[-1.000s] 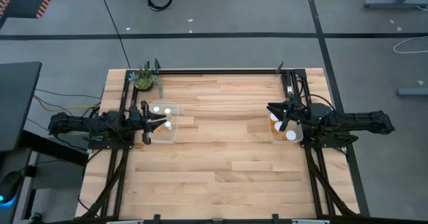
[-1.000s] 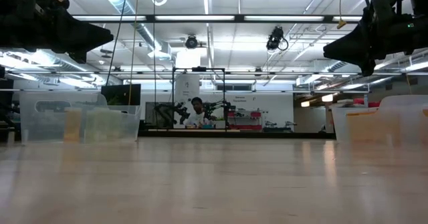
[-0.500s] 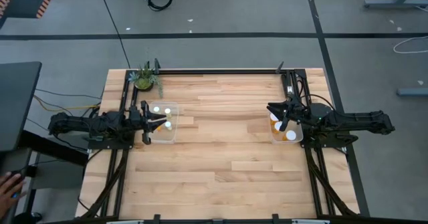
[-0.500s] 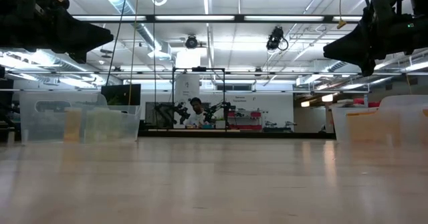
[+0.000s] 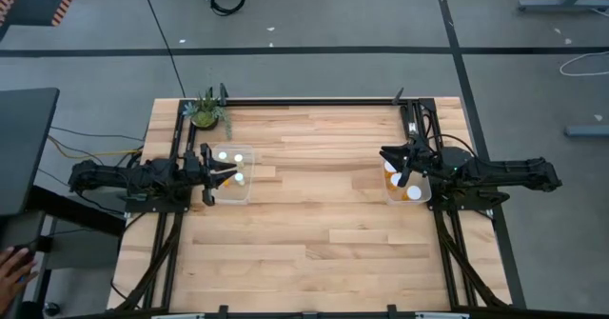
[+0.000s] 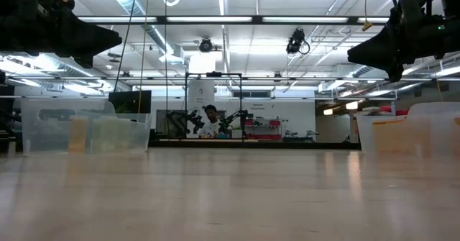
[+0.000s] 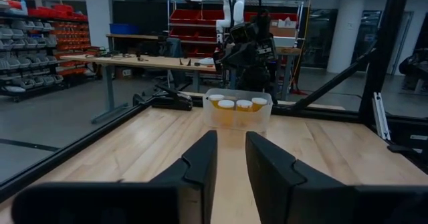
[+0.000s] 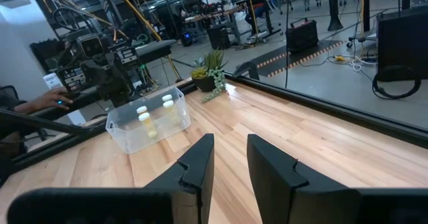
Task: Pick and place medicine bottles into bin by pill shape (circle, oval)
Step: Return to Home Position
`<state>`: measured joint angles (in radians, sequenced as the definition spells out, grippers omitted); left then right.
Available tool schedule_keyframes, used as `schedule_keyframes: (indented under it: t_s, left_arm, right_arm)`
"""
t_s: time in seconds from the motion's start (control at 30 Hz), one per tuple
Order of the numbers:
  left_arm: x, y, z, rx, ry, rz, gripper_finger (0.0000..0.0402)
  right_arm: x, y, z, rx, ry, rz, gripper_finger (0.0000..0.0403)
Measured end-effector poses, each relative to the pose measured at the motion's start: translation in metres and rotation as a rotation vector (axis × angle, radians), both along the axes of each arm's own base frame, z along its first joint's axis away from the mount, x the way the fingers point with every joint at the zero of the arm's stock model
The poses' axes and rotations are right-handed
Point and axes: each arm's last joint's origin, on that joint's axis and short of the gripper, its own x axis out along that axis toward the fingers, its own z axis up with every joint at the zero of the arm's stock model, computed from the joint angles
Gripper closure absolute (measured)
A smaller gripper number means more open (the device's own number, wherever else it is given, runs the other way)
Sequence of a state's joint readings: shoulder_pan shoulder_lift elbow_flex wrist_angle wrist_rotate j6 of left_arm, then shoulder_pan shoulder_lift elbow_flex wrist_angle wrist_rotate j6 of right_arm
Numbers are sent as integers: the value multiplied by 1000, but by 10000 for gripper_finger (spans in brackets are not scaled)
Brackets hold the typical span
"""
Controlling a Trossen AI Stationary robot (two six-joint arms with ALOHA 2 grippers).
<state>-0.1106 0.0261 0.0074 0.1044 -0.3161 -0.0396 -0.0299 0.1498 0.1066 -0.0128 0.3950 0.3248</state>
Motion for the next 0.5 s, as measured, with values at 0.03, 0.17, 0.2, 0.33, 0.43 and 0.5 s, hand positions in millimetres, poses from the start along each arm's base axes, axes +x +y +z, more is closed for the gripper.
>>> schedule_keyframes:
  t_s: [0.03, 0.17, 0.2, 0.33, 0.43, 0.5]
  left_arm:
    - [0, 0, 0, 0, 0, 0, 313]
    - [0, 0, 0, 0, 0, 0, 308]
    - [0, 0, 0, -1, 0, 0, 308]
    - [0, 0, 0, -1, 0, 0, 308]
    - [0, 0, 0, 0, 0, 0, 308]
    - [0, 0, 0, -1, 0, 0, 307]
  right_arm:
    - [0, 0, 0, 0, 0, 0, 306]
    - [0, 0, 0, 0, 0, 0, 306]
    - [0, 0, 0, 0, 0, 0, 306]
    - [0, 0, 0, 0, 0, 0, 306]
    - [0, 0, 0, 0, 0, 0, 306]
    - [0, 0, 0, 0, 0, 0, 306]
